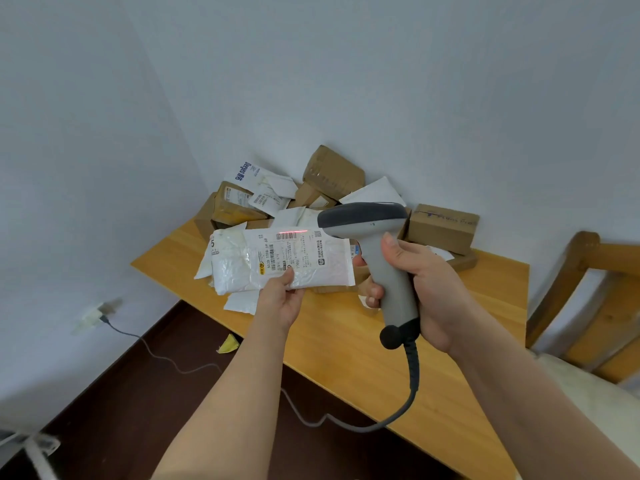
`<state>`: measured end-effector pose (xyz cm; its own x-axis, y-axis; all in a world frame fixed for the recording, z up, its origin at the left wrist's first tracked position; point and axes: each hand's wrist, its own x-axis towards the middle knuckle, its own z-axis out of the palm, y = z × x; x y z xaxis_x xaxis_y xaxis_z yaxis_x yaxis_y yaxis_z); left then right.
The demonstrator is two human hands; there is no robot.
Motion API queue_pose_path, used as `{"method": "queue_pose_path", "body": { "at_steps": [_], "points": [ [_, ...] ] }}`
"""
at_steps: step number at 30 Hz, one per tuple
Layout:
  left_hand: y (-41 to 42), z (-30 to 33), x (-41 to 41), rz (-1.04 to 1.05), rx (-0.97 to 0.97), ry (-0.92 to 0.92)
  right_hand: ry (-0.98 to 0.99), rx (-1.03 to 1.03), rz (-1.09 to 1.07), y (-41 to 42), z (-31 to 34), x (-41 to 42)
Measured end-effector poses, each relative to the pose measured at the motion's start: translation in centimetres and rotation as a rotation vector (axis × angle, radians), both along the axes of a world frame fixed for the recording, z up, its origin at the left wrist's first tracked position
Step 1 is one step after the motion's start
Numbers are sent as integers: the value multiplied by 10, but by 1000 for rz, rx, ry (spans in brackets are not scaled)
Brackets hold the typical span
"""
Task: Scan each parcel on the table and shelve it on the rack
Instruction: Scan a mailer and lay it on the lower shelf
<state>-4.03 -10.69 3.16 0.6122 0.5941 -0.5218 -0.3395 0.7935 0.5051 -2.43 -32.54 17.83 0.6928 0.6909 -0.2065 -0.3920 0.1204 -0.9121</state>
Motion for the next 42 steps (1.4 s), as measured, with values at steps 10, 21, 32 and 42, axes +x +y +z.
{"method": "queue_pose_path", "body": {
  "at_steps": [10, 21, 32, 42],
  "points": [
    [43, -28, -88, 22, 166, 353, -244, -164, 273, 40, -27, -14],
    [65, -42, -240, 377, 41, 473, -245, -230, 706, 119, -44, -80],
    [94, -54, -431, 583, -15, 422, -341, -240, 930, 195, -53, -247],
    [150, -57, -691, 650, -78, 637, -261, -226, 1018, 277, -74, -478]
  ]
}}
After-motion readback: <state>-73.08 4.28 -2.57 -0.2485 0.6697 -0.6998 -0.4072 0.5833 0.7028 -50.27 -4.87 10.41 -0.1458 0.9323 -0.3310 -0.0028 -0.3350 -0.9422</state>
